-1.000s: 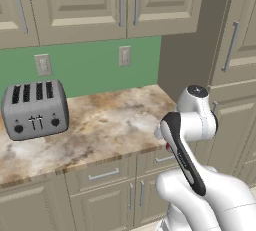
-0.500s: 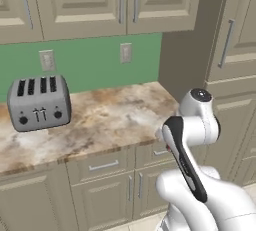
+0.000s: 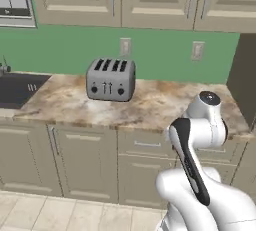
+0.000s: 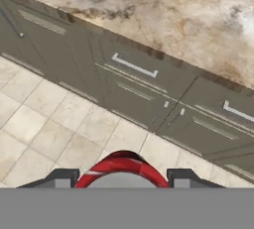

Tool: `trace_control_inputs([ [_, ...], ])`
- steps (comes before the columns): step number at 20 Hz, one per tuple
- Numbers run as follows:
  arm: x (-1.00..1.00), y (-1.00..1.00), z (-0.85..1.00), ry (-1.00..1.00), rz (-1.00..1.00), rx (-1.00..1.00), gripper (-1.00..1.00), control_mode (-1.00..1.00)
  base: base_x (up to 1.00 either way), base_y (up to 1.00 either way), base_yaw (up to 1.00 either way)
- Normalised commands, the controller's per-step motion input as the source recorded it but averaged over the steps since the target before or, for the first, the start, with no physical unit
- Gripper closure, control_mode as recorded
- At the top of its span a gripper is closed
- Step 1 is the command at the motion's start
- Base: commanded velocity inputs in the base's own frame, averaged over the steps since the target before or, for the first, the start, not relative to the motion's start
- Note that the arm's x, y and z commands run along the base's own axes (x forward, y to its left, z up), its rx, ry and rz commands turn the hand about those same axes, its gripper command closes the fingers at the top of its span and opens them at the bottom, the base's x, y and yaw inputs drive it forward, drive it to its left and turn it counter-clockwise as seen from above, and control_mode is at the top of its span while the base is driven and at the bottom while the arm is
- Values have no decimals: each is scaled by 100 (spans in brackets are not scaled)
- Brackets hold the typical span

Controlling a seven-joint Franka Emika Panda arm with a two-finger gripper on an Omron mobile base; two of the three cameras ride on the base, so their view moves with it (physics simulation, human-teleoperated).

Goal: Four empty soda cans are scattered around the kitchen. Gather all the cans and cluster them next to the stove for recycling.

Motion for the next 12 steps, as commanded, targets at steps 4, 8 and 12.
trace_control_inputs([
  [4, 0, 0, 0, 0, 0, 0, 100, 100, 0, 6, 99],
  [8, 0, 0, 0, 0, 0, 0, 100, 100, 0, 4, 94],
  [12, 0, 0, 0, 0, 0, 0, 100, 100, 3, 3, 90],
])
